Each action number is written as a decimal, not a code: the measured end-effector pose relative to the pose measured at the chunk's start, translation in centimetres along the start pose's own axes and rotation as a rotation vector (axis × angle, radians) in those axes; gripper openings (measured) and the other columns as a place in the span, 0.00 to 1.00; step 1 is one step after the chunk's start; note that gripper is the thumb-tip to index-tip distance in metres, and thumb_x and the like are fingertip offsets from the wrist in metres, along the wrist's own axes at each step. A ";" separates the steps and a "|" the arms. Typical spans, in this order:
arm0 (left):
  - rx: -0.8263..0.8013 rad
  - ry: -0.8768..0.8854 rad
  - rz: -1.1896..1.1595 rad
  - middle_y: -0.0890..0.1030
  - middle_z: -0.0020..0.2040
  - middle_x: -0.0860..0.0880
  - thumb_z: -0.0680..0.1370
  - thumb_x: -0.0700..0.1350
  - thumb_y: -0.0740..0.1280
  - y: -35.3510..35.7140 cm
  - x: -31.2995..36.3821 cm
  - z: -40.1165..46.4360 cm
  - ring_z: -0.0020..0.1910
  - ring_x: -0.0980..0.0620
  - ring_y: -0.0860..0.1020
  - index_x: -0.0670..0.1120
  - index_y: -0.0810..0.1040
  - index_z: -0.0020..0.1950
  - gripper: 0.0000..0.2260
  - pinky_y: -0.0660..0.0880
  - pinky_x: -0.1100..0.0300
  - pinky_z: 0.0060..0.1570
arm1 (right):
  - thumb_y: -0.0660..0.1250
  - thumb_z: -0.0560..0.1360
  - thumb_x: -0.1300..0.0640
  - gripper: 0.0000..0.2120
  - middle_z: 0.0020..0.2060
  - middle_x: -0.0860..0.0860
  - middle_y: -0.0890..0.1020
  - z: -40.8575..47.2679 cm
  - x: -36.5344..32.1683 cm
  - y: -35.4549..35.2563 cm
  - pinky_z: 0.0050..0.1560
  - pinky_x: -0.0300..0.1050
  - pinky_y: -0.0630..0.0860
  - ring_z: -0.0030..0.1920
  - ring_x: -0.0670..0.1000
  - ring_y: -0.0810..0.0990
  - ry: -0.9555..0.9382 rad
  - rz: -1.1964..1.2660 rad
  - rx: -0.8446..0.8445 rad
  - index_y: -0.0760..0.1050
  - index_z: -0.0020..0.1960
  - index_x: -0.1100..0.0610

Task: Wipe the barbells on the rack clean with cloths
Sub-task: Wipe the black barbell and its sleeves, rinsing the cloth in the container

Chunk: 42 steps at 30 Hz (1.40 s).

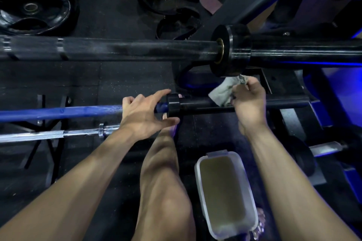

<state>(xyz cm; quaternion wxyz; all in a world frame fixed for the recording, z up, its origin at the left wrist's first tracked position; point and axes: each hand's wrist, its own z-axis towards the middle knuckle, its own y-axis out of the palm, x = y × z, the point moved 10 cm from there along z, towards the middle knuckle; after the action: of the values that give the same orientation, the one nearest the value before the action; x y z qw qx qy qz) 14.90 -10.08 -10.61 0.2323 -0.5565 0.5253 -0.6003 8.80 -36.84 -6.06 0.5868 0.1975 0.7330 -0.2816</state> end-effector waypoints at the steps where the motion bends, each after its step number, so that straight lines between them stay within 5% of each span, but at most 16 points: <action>1: -0.012 -0.003 -0.017 0.79 0.54 0.60 0.69 0.76 0.63 0.0 -0.1 0.0 0.55 0.54 0.70 0.65 0.61 0.77 0.38 0.54 0.57 0.54 | 0.56 0.79 0.68 0.11 0.44 0.56 0.81 -0.1 0.2 1.1 0.42 0.49 0.78 0.43 0.53 0.79 0.081 0.077 -0.001 0.75 0.52 0.58; 7: -0.042 -0.010 -0.030 0.81 0.58 0.58 0.70 0.76 0.58 0.1 -0.1 0.1 0.60 0.53 0.71 0.66 0.62 0.77 0.36 0.56 0.55 0.59 | 0.66 0.73 0.62 0.14 0.43 0.54 0.84 -0.8 0.4 5.9 0.50 0.48 0.82 0.47 0.53 0.85 0.209 0.087 -0.106 0.80 0.57 0.62; 10: -0.054 -0.023 -0.042 0.81 0.56 0.56 0.71 0.76 0.59 0.1 -0.1 0.3 0.61 0.52 0.71 0.66 0.62 0.77 0.36 0.58 0.53 0.63 | 0.66 0.77 0.61 0.07 0.33 0.52 0.80 -1.6 -0.9 7.3 0.34 0.37 0.70 0.31 0.43 0.75 -0.001 -0.245 -0.152 0.82 0.47 0.62; 13: -0.050 -0.021 -0.042 0.82 0.58 0.57 0.70 0.77 0.58 0.1 -0.1 0.3 0.61 0.52 0.71 0.66 0.62 0.77 0.36 0.58 0.53 0.62 | 0.64 0.79 0.57 0.09 0.43 0.50 0.84 -2.4 -1.4 6.9 0.37 0.30 0.69 0.38 0.43 0.79 -0.182 -0.517 -0.052 0.81 0.54 0.58; 17: -0.038 -0.018 -0.031 0.81 0.57 0.57 0.71 0.76 0.61 -0.1 0.1 0.2 0.60 0.51 0.72 0.67 0.63 0.76 0.34 0.60 0.52 0.61 | 0.64 0.80 0.60 0.10 0.53 0.56 0.81 -5.1 -1.2 9.7 0.47 0.43 0.70 0.49 0.54 0.80 -0.351 -0.645 -0.195 0.76 0.59 0.60; 22: -0.041 -0.023 -0.045 0.76 0.50 0.59 0.71 0.75 0.62 -0.2 0.2 0.1 0.59 0.52 0.72 0.67 0.64 0.75 0.34 0.59 0.53 0.63 | 0.64 0.79 0.61 0.09 0.57 0.56 0.75 -5.1 -1.6 10.6 0.43 0.46 0.65 0.50 0.59 0.79 -0.542 -0.930 -0.252 0.73 0.59 0.60; 27: -0.029 -0.027 -0.115 0.80 0.50 0.58 0.66 0.77 0.62 0.1 -0.2 0.2 0.56 0.53 0.72 0.69 0.65 0.70 0.34 0.55 0.57 0.57 | 0.58 0.83 0.56 0.07 0.57 0.55 0.75 -0.7 -0.9 2.1 0.39 0.50 0.70 0.45 0.62 0.81 -0.318 -1.136 0.067 0.70 0.60 0.57; 33: 0.002 -0.022 -0.107 0.81 0.51 0.56 0.65 0.75 0.69 0.1 -0.3 0.4 0.56 0.53 0.74 0.69 0.64 0.68 0.34 0.53 0.58 0.53 | 0.69 0.77 0.57 0.15 0.58 0.54 0.74 -7.4 -0.4 11.8 0.39 0.50 0.74 0.44 0.60 0.82 -0.554 -1.027 -0.300 0.73 0.63 0.53; 35: 0.013 -0.026 -0.129 0.81 0.51 0.57 0.65 0.74 0.69 0.0 -0.3 0.3 0.57 0.54 0.74 0.69 0.66 0.67 0.33 0.52 0.59 0.53 | 0.59 0.82 0.51 0.10 0.58 0.53 0.76 -5.3 -0.8 9.3 0.43 0.52 0.75 0.49 0.62 0.82 -0.508 -1.016 -0.259 0.74 0.61 0.52; 37: 0.018 -0.030 -0.142 0.80 0.50 0.59 0.65 0.73 0.70 -0.1 -0.3 0.2 0.56 0.55 0.74 0.69 0.66 0.67 0.33 0.52 0.59 0.54 | 0.52 0.83 0.50 0.15 0.57 0.56 0.78 -1.9 -0.7 4.2 0.46 0.52 0.74 0.52 0.62 0.81 -0.400 -1.078 -0.153 0.74 0.59 0.55; 40: 0.028 -0.025 -0.122 0.79 0.48 0.61 0.65 0.72 0.72 -0.2 0.0 0.2 0.54 0.56 0.73 0.69 0.66 0.66 0.32 0.52 0.59 0.54 | 0.58 0.82 0.57 0.07 0.54 0.56 0.78 0.7 -0.9 -1.8 0.44 0.48 0.67 0.48 0.61 0.79 -0.268 -1.064 0.051 0.73 0.56 0.57; 42: 0.027 -0.028 -0.112 0.78 0.49 0.61 0.65 0.72 0.72 -0.3 0.1 0.2 0.53 0.56 0.73 0.68 0.66 0.66 0.32 0.51 0.59 0.53 | 0.60 0.82 0.57 0.07 0.55 0.56 0.77 -0.2 -0.6 0.7 0.42 0.49 0.72 0.47 0.59 0.81 -0.313 -1.087 0.022 0.73 0.58 0.57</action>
<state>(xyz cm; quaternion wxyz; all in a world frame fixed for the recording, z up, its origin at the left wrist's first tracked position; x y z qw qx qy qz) 15.11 -10.14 -10.38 0.2134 -0.5902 0.4817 -0.6116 9.26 -36.15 -5.60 0.4570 -0.2463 0.6306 -0.5769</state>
